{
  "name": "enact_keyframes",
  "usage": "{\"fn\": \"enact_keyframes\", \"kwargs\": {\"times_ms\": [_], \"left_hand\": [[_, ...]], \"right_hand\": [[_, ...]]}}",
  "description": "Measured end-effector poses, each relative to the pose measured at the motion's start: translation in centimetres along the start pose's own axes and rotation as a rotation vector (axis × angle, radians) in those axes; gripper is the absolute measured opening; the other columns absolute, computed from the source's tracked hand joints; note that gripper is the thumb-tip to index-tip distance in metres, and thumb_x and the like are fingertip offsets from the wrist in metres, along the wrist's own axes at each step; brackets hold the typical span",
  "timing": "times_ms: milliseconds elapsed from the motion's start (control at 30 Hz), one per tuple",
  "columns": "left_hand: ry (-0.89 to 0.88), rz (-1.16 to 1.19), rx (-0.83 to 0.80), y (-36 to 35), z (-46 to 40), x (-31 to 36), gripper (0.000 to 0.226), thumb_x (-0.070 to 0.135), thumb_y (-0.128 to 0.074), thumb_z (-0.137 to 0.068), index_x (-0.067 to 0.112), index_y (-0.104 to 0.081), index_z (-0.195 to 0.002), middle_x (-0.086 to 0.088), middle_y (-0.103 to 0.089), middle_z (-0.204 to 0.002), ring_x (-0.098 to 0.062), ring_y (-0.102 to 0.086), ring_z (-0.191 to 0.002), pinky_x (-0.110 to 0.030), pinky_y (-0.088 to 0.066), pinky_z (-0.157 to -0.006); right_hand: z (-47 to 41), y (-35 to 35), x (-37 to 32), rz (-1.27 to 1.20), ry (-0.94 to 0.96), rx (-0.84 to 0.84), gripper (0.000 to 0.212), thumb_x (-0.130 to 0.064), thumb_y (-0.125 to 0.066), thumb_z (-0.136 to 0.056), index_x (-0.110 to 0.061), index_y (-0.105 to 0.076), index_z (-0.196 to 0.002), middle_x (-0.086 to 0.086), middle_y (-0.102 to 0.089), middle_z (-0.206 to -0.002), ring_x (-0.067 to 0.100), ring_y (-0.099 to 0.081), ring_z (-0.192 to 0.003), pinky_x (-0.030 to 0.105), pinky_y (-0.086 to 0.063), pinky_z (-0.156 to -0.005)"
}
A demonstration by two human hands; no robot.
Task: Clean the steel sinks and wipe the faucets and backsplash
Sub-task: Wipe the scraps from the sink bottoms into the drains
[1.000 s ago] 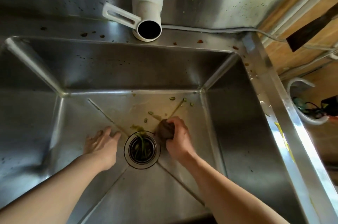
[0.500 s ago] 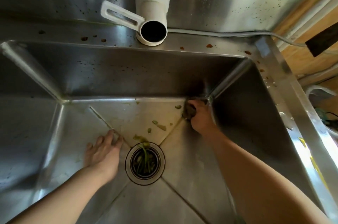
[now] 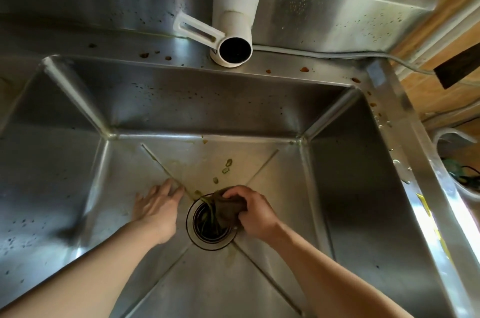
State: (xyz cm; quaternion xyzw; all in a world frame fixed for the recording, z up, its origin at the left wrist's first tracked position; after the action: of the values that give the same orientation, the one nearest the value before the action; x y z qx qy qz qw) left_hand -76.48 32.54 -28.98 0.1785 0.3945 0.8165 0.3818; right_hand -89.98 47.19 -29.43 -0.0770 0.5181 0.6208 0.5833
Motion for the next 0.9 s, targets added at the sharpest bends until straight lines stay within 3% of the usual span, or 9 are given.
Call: {"fn": "enact_keyframes", "kwargs": {"times_ms": [100, 167, 200, 267, 433, 567, 733, 900], "left_hand": [[0.014, -0.003, 0.037, 0.4, -0.3, -0.3, 0.081, 0.011, -0.055, -0.083, 0.030, -0.013, -0.150, 0.001, -0.008, -0.155, -0.022, -0.024, -0.138, -0.042, -0.027, -0.109], [0.014, 0.013, 0.066, 0.8, -0.8, -0.3, 0.080, 0.007, -0.051, -0.082, 0.031, -0.015, -0.150, 0.002, -0.013, -0.153, -0.021, -0.028, -0.135, -0.041, -0.029, -0.106], [0.013, 0.014, 0.073, 0.9, -1.1, -0.3, 0.079, 0.006, -0.050, -0.083, 0.031, -0.015, -0.150, 0.002, -0.013, -0.153, -0.022, -0.028, -0.135, -0.041, -0.028, -0.106], [0.023, -0.002, 0.068, 1.0, -1.5, -0.1, 0.078, 0.008, -0.050, -0.085, 0.032, -0.013, -0.150, -0.001, -0.007, -0.156, -0.023, -0.025, -0.138, -0.042, -0.028, -0.107], [0.032, -0.053, 0.063, 0.9, -2.1, 0.3, 0.080, 0.007, -0.050, -0.087, 0.032, -0.009, -0.151, -0.005, 0.002, -0.159, -0.025, -0.020, -0.141, -0.041, -0.027, -0.108], [0.035, -0.057, 0.031, 0.9, -2.2, 0.4, 0.081, 0.006, -0.051, -0.087, 0.031, -0.007, -0.151, -0.006, 0.006, -0.159, -0.027, -0.014, -0.143, -0.042, -0.022, -0.112], [0.027, -0.025, 0.001, 1.0, -2.0, 0.4, 0.079, 0.008, -0.049, -0.089, 0.030, -0.006, -0.152, -0.006, 0.007, -0.159, -0.027, -0.008, -0.145, -0.043, -0.016, -0.115], [0.015, -0.037, 0.014, 0.7, -1.9, -0.2, 0.091, 0.011, -0.060, -0.083, 0.029, -0.002, -0.152, -0.006, 0.007, -0.159, -0.026, -0.009, -0.144, -0.043, -0.019, -0.113]], "right_hand": [[-1.5, 4.5, 0.3, 0.028, -0.014, 0.265, 0.045, 0.020, -0.046, -0.077, -0.001, -0.062, -0.113, 0.001, -0.046, -0.108, 0.004, -0.045, -0.089, -0.002, -0.031, -0.070], [-3.6, 7.1, 1.6, 0.065, -0.070, 0.440, 0.043, 0.018, -0.046, -0.076, -0.004, -0.062, -0.110, 0.013, -0.039, -0.121, 0.015, -0.042, -0.099, 0.000, -0.028, -0.085], [-4.5, 8.3, 2.1, 0.060, -0.098, 0.494, 0.043, 0.019, -0.046, -0.076, -0.006, -0.061, -0.108, 0.018, -0.037, -0.125, 0.021, -0.043, -0.102, 0.007, -0.030, -0.096], [-6.0, 10.1, 3.2, 0.089, -0.171, 0.519, 0.040, 0.013, -0.049, -0.080, -0.009, -0.058, -0.112, 0.020, -0.034, -0.130, 0.031, -0.045, -0.109, 0.023, -0.030, -0.108], [-8.7, 11.6, 5.1, 0.119, -0.293, 0.560, 0.044, -0.001, -0.056, -0.086, -0.007, -0.049, -0.129, 0.021, -0.040, -0.133, 0.039, -0.047, -0.116, 0.030, -0.033, -0.101], [-9.8, 8.1, 3.1, 0.147, -0.242, 0.456, 0.051, -0.002, -0.053, -0.085, -0.013, -0.046, -0.135, 0.016, -0.041, -0.135, 0.032, -0.041, -0.123, 0.034, -0.036, -0.102], [-11.7, 3.6, -0.8, 0.166, -0.064, 0.277, 0.046, 0.003, -0.049, -0.086, -0.012, -0.054, -0.130, 0.016, -0.034, -0.137, 0.033, -0.041, -0.121, 0.018, -0.027, -0.104], [-12.8, 2.1, -3.2, 0.312, 0.060, 0.052, 0.045, 0.003, -0.050, -0.086, -0.016, -0.061, -0.125, 0.014, -0.043, -0.135, 0.031, -0.040, -0.126, 0.033, -0.028, -0.109]]}}
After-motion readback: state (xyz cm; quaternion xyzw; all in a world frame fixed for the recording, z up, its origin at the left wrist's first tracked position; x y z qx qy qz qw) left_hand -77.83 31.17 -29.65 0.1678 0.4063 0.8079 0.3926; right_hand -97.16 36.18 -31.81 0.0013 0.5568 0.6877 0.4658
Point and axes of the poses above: each hand's wrist, its own z-axis away from the middle knuckle, its own y-axis out of the back of the hand, x = y × z, the point moved 2 cm from there along -z, towards the middle knuckle
